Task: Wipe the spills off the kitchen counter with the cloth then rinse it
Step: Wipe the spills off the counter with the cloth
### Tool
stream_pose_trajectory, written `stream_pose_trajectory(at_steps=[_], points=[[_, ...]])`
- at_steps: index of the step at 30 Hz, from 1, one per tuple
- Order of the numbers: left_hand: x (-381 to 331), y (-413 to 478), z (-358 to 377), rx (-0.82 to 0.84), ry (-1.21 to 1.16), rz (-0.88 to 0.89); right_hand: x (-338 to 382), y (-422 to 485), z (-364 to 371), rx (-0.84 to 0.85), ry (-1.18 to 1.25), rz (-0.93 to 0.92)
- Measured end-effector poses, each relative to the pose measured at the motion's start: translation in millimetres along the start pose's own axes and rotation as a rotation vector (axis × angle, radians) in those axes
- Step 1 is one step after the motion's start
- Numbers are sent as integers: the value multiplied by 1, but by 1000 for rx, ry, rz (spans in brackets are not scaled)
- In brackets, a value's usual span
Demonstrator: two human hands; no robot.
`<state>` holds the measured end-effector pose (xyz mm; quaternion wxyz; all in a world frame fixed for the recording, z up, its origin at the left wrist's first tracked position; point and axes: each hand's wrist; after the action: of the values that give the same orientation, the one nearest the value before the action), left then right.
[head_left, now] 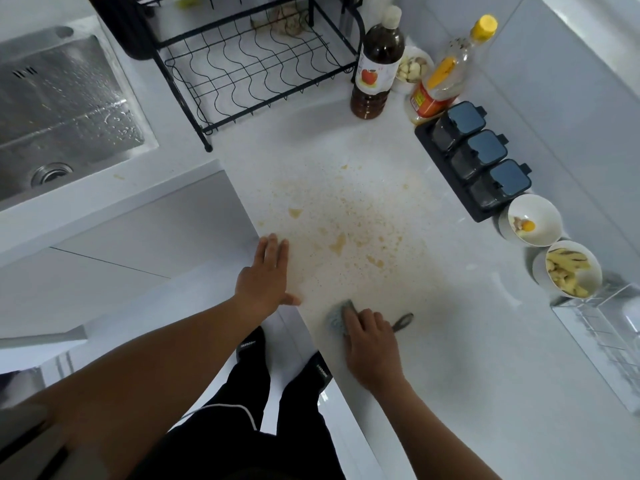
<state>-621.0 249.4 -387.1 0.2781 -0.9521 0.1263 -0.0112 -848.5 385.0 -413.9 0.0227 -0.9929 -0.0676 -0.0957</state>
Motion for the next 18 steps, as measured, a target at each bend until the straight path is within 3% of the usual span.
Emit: stream_pose_trajectory(at_steps=[1, 2, 5, 6, 9, 10, 11, 13, 14, 15, 18], points=[[2, 0, 2, -21, -1, 10, -4, 0, -3, 10, 1, -40], [6, -1, 3, -40, -13, 21, -8, 2, -5, 15, 17, 46], [15, -4, 3, -52, -141, 59, 1, 3, -4, -71, 68, 551], [18, -5, 2, -59, -200, 73, 11, 2, -2, -66, 38, 513], [36, -5, -4, -123, -283, 83, 33, -6, 6, 29, -37, -51], [44, -4, -7, -148, -279, 67, 30, -3, 3, 53, -39, -93], [52, -1, -12, -164, -278, 45, 27, -1, 0, 59, -12, 20], [69, 10, -24, -145, -293, 2, 31, 3, -3, -32, 89, 512], [78, 17, -34, -117, -300, 0, 42, 5, -5, -57, 89, 631], [85, 22, -41, -94, -300, -3, 53, 5, -4, -46, 46, 577], [99, 42, -64, -45, -270, 24, 82, 2, -1, 54, 7, 161]])
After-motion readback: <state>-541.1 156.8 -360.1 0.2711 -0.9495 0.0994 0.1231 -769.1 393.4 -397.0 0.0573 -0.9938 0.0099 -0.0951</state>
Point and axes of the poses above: each hand's wrist, its own y-axis towards the middle knuckle, its own z-axis out of the palm, x = y × z, and after that the axes turned 3 degrees about -y, right-handed
